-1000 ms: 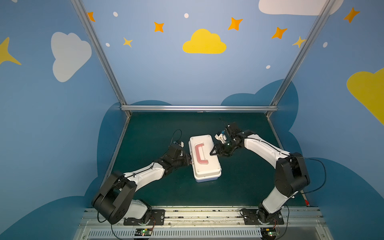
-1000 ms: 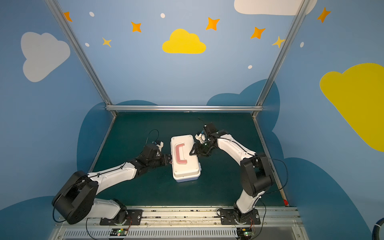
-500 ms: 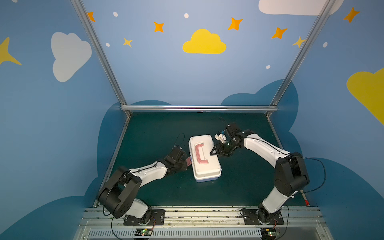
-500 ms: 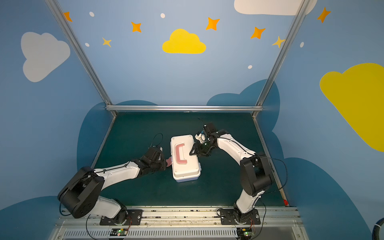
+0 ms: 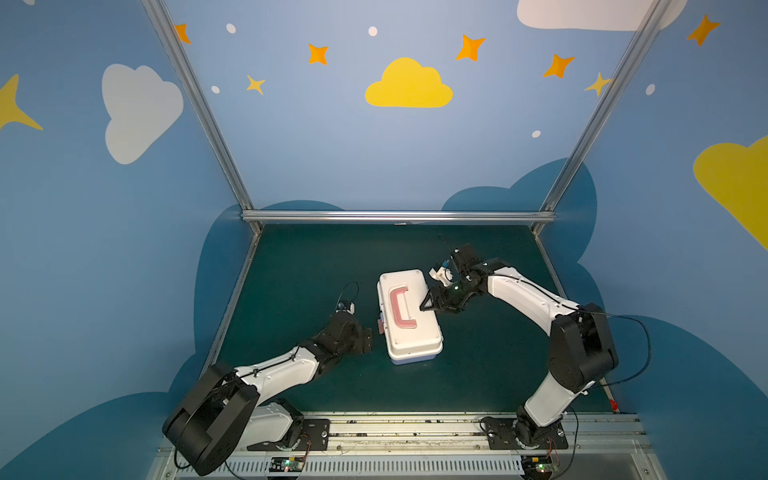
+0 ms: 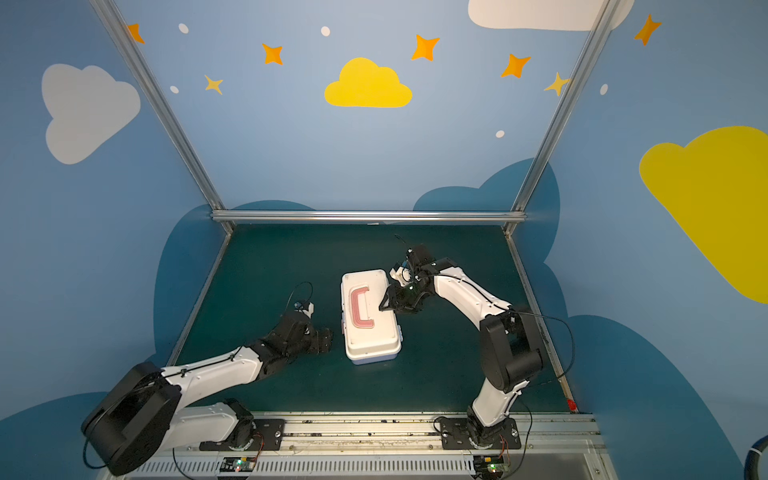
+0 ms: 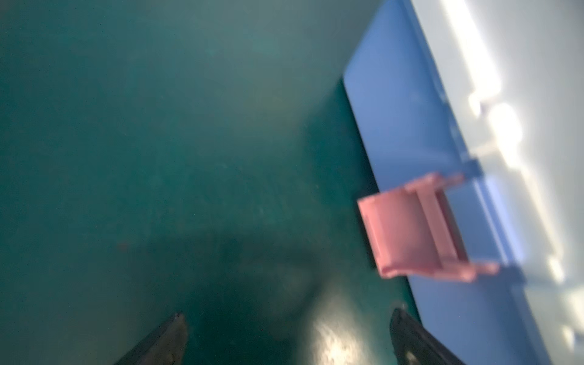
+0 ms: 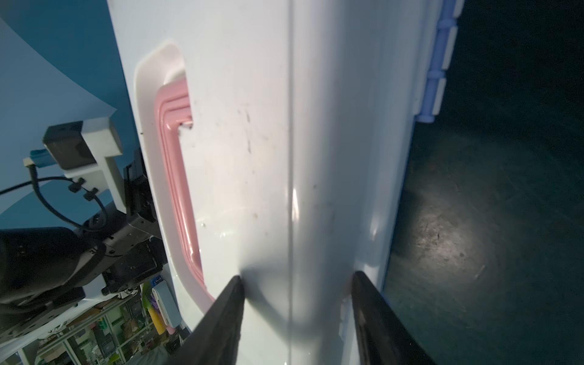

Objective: Pack the tool kit

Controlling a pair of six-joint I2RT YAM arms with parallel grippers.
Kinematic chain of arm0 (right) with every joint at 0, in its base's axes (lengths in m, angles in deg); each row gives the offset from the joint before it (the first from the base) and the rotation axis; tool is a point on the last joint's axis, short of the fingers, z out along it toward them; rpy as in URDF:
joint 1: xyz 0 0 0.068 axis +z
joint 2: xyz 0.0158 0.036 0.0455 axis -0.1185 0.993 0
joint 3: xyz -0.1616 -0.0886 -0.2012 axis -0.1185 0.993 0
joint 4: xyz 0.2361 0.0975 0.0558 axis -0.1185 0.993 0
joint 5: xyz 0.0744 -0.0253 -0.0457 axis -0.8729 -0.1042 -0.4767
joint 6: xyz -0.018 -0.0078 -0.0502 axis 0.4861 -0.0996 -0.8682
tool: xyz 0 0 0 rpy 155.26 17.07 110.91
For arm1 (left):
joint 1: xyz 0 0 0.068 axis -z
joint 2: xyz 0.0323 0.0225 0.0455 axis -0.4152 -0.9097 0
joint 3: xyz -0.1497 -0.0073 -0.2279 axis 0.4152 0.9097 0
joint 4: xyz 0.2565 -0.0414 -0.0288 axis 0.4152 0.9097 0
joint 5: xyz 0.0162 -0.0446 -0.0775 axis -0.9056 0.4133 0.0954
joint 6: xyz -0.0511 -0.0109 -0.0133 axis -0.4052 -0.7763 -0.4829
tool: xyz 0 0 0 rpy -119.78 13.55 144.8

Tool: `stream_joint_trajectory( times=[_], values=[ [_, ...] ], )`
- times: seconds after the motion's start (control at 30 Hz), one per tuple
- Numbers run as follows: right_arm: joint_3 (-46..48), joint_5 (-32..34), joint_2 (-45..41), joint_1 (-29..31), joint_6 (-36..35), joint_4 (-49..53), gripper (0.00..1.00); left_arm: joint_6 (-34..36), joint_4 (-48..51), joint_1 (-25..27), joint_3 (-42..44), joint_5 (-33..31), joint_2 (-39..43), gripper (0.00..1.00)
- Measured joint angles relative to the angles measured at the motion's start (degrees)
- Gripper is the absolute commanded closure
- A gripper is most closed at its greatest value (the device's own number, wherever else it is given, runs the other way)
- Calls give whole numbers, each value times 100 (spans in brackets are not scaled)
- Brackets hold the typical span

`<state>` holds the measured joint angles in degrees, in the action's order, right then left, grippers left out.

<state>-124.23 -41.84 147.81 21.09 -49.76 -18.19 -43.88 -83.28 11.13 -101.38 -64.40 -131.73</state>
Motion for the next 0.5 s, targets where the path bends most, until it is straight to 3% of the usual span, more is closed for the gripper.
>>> stream_joint_trajectory(
  times=[0.3,0.5],
  values=[
    [-4,44,0,0,-26,15,46,476,-1366,435,70,52,-761,0],
    [-4,70,-9,0,-39,22,46,612,-1613,431,-144,-258,-1211,0]
  ],
)
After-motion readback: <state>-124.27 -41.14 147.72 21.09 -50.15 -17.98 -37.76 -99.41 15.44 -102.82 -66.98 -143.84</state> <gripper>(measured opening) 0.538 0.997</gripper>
